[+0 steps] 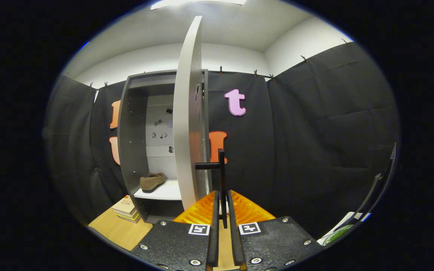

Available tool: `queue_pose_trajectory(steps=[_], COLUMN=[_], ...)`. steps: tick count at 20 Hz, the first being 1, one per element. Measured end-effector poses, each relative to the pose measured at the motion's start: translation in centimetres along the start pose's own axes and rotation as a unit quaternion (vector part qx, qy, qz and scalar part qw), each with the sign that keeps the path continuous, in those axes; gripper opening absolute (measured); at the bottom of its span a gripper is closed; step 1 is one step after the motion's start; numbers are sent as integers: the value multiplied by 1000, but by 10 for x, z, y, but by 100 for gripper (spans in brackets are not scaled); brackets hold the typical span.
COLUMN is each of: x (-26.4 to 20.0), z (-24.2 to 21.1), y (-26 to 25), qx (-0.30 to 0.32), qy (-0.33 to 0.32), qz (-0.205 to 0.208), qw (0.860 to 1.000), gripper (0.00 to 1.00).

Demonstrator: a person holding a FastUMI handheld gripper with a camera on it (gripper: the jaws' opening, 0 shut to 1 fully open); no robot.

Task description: Open the shoe cabinet door, grab the shoes and put them into the shoe cabinet, then close the shoe cabinet door.

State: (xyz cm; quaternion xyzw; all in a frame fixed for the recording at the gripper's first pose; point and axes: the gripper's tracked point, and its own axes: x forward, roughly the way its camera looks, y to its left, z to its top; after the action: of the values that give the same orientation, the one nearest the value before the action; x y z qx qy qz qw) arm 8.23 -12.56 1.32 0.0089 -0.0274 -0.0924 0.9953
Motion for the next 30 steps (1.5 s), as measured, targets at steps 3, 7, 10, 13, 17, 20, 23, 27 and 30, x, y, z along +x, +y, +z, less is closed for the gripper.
queue_pose_trajectory(steps=[3,7,10,13,17,20,23,27,30], x=[-6,-16,-25,-32,-40,-46,-48,-55,-58], z=[0,-2,-1,-1,0,-1,-8,-39,-80], y=[-10,-23,-17,-7,18,43,73,124,159], qx=[0,-3,-6,-14,-16,-14,-20,-20,-18], qy=[-1,2,2,4,8,9,18,45,78], qz=[-13,-35,-34,-31,-18,-3,12,40,59], qw=[1000,999,999,999,1000,1000,1000,998,995], gripper=[14,14,14,14,14,14,14,14,17])
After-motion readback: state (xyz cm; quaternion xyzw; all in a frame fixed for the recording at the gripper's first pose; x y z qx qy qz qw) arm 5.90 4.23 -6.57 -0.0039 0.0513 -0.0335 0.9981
